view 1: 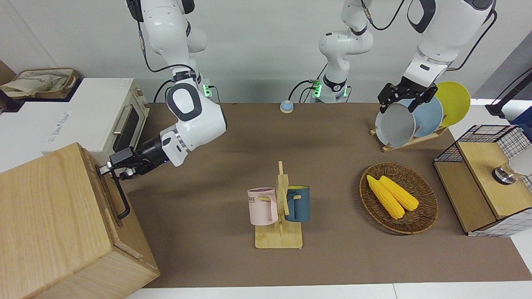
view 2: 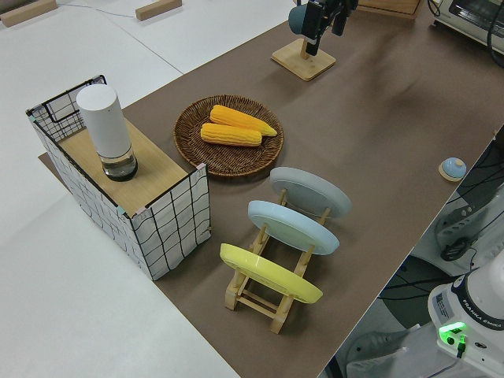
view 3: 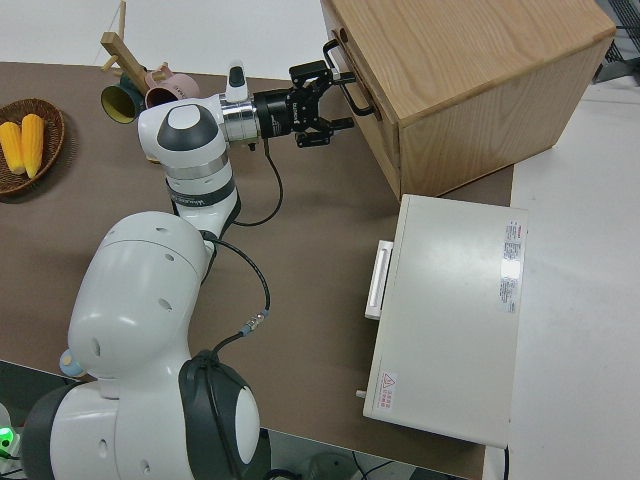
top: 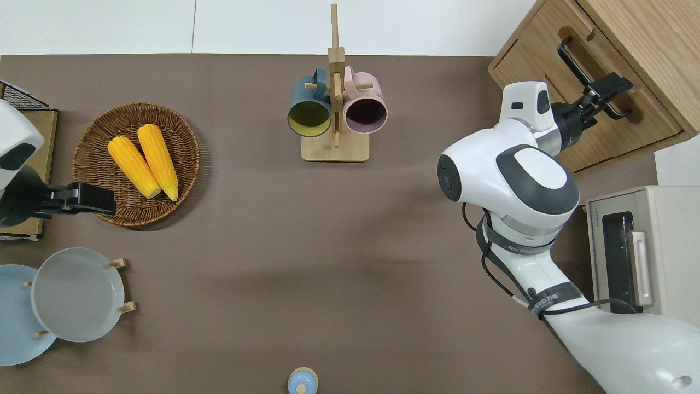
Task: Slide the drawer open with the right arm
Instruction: 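Close the right gripper on the black handle and begin pulling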
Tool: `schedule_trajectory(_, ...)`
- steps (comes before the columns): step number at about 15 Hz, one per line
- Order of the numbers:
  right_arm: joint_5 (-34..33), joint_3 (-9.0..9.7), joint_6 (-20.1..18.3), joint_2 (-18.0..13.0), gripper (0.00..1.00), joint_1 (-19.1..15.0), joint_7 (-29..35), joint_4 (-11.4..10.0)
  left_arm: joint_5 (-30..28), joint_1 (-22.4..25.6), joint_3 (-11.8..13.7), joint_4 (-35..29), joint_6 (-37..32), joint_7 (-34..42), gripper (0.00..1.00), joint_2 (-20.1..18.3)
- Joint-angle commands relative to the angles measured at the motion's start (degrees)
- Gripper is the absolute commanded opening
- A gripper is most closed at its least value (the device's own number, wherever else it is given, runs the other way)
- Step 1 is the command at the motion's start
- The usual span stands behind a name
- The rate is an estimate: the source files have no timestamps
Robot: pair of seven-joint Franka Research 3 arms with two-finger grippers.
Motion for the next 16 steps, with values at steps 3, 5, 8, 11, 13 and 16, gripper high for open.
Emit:
schedule_trajectory(3, -3.9, 1.27, 0.6, 3.9, 0.791, -1.4, -3.5, 5.3, 0.7, -0.3, 0.3, -0.3, -0.7, 0.4, 1.00, -0.6)
schedule_trajectory(5, -3.9, 1.27, 0.9, 5.4, 0.793, -1.4, -5.0, 7.7, 0.7, -0.4, 0.3, -0.3, -0.7, 0.4, 1.00, -0.6)
schedule_trajectory(8, -3.0, 1.27, 1.7, 7.1, 0.793, -0.7, -5.3, 10.5, 0.7, -0.3, 0.3, -0.3, -0.7, 0.4, 1.00, -0.6)
schedule_trajectory(11, -1.7, 1.62, 0.7, 7.3, 0.661, -0.2, -5.2, 10.6, 0.7, -0.3, 0.3, -0.3, -0.7, 0.4, 1.00, -0.6)
schedule_trajectory(13, -1.7, 2.06, -1.0, 7.3, 0.574, 0.0, -5.2, 10.6, 0.7, -0.3, 0.3, -0.3, -0.7, 0.4, 1.00, -0.6)
schedule_trajectory(16, -1.6, 2.94, -3.3, 7.3, 0.273, 0.1, -5.2, 11.0, 0.7, -0.3, 0.2, -0.3, -0.7, 0.4, 1.00, -0.6)
